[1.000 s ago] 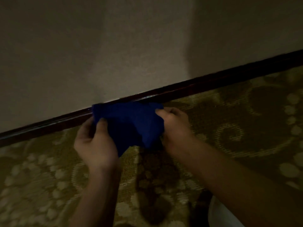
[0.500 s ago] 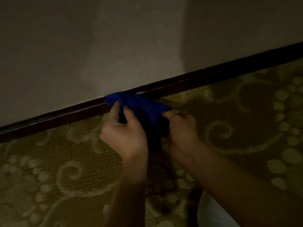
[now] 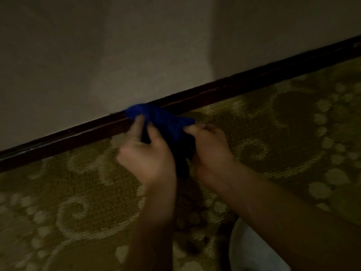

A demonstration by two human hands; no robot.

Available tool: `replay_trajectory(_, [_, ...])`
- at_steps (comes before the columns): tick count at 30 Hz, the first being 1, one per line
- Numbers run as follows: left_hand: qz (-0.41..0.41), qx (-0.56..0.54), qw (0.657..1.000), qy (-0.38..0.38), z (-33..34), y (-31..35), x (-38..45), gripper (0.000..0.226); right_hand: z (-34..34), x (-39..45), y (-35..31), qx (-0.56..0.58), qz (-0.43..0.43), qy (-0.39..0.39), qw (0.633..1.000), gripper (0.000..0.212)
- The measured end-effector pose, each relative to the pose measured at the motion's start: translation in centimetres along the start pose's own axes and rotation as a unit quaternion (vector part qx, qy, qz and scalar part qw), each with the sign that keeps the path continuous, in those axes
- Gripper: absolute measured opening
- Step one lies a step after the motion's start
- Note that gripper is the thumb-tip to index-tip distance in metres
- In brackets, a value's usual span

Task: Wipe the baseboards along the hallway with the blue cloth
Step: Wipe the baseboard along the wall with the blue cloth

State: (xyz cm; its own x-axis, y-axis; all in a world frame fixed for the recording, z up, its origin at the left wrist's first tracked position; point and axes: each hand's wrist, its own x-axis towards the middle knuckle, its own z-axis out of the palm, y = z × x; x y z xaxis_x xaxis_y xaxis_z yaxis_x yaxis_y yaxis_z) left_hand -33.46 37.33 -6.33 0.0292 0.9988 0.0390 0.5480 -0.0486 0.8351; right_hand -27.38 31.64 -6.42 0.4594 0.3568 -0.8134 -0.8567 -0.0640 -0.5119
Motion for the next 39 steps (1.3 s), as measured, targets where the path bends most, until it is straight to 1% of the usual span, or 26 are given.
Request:
replay_trajectory(2, [0.045, 0.005, 0.998, -0.041, 1.2, 0.4, -1.4, 0.03, -0.5, 0.3, -0.5, -0.008, -0.012, 0.02, 1.0, 0.023])
replay_trajectory(4, [0.048, 0.003, 0.997, -0.059, 0.9, 0.2, -0.8, 0.028, -1.3, 0.5, -0.7, -0.008, -0.016, 0.036, 0.999, 0.022])
replay_trajectory(8, [-0.015, -0.022, 1.0, -0.014, -1.1, -1.1, 1.3, 0.03, -1.9, -0.3, -0.5, 0.012, 0.005, 0.0, 1.0, 0.021])
replay_trajectory(9, [-0.015, -0.025, 1.0, -0.008, -0.8, -1.1, 1.1, 0.03, -1.7, -0.4, -0.3, 0.013, 0.007, -0.003, 1.0, 0.019])
replay_trajectory(10, [0.005, -0.016, 1.0, -0.013, -0.1, -0.7, 0.5, 0.03, -1.5, -0.4, -0.3, 0.012, 0.004, 0.007, 1.0, 0.018])
replay_trajectory(11, [0.035, -0.004, 0.999, -0.034, 0.9, 0.0, -0.5, 0.031, -1.6, -0.2, -0.5, 0.008, -0.005, 0.027, 1.0, 0.019])
replay_trajectory(13, [0.085, 0.007, 0.991, -0.099, 3.1, 1.4, -2.1, 0.032, -2.1, 0.4, -1.2, 0.015, -0.018, 0.069, 0.997, 0.026])
replay_trajectory(15, [0.094, -0.009, 0.987, -0.133, 4.4, 2.1, -2.6, 0.03, -3.2, 0.8, -2.2, 0.024, -0.022, 0.099, 0.995, 0.035])
replay_trajectory(17, [0.075, -0.032, 0.99, -0.117, 3.9, 1.8, -2.2, 0.029, -4.3, 0.7, -2.6, 0.025, -0.02, 0.105, 0.994, 0.034])
replay_trajectory(19, [0.048, -0.053, 0.996, -0.06, 2.6, 0.7, -1.1, 0.029, -4.8, 0.4, -2.4, 0.03, -0.012, 0.08, 0.996, 0.029])
replay_trajectory(21, [-0.004, -0.087, 0.996, -0.005, 2.0, -0.2, -0.4, 0.028, -4.5, 0.1, -1.9, 0.035, -0.011, 0.044, 0.998, 0.023])
replay_trajectory(22, [-0.02, -0.103, 0.994, 0.011, 2.2, -0.2, -0.4, 0.028, -4.2, 0.2, -1.8, 0.026, -0.019, 0.032, 0.999, 0.022])
replay_trajectory(23, [-0.017, -0.109, 0.994, 0.015, 2.9, 0.1, -0.8, 0.028, -4.1, 0.2, -1.8, 0.01, -0.033, 0.032, 0.999, 0.022])
replay_trajectory(25, [0.029, -0.096, 0.995, 0.0, 4.8, 1.7, -2.6, 0.028, -4.2, 0.5, -2.3, -0.014, -0.055, 0.054, 0.997, 0.023])
replay_trajectory(26, [0.051, -0.095, 0.994, -0.02, 5.7, 2.5, -3.5, 0.027, -4.6, 0.7, -2.7, -0.009, -0.056, 0.068, 0.996, 0.024])
replay_trajectory(27, [0.065, -0.095, 0.992, -0.046, 6.5, 3.1, -4.2, 0.026, -5.1, 0.8, -3.2, 0.007, -0.05, 0.082, 0.995, 0.026])
replay_trajectory(29, [0.066, -0.098, 0.99, -0.074, 6.9, 3.2, -4.3, 0.023, -6.4, 1.0, -3.8, 0.049, -0.038, 0.092, 0.994, 0.032])
replay_trajectory(31, [0.037, -0.089, 0.993, -0.07, 4.8, 2.5, -3.6, 0.024, -7.1, 1.0, -3.7, 0.06, -0.035, 0.066, 0.995, 0.032])
replay_trajectory(32, [0.004, -0.089, 0.994, -0.056, 3.2, 1.7, -3.1, 0.025, -7.0, 1.0, -3.3, 0.062, -0.033, 0.042, 0.997, 0.031])
replay_trajectory(33, [-0.045, -0.103, 0.993, -0.035, 1.4, 1.0, -2.4, 0.023, -6.4, 1.0, -2.9, 0.059, -0.032, 0.021, 0.998, 0.028])
replay_trajectory(34, [-0.115, -0.131, 0.985, -0.004, -0.4, 0.1, -1.4, 0.022, -5.4, 1.0, -2.4, 0.053, -0.031, 0.007, 0.998, 0.023])
replay_trajectory(35, [-0.203, -0.17, 0.964, 0.023, -2.1, -1.0, -0.4, 0.022, -4.2, 1.0, -1.9, 0.036, -0.031, -0.006, 0.999, 0.018])
replay_trajectory(36, [-0.289, -0.222, 0.931, 0.031, -3.5, -2.0, 0.5, 0.024, -2.7, 0.9, -1.3, 0.004, -0.031, -0.022, 0.999, 0.014])
replay_trajectory(37, [-0.365, -0.271, 0.891, 0.016, -4.6, -2.6, 1.2, 0.026, -1.2, 0.9, -0.8, -0.036, -0.03, -0.04, 0.998, 0.014])
replay_trajectory(38, [-0.421, -0.304, 0.855, -0.007, -5.0, -3.0, 1.9, 0.03, 0.1, 0.8, -0.4, -0.068, -0.025, -0.052, 0.996, 0.014])
replay_trajectory(39, [-0.455, -0.322, 0.83, -0.03, -4.6, -3.3, 2.6, 0.033, 1.2, 0.9, -0.2, -0.085, -0.018, -0.053, 0.995, 0.014])
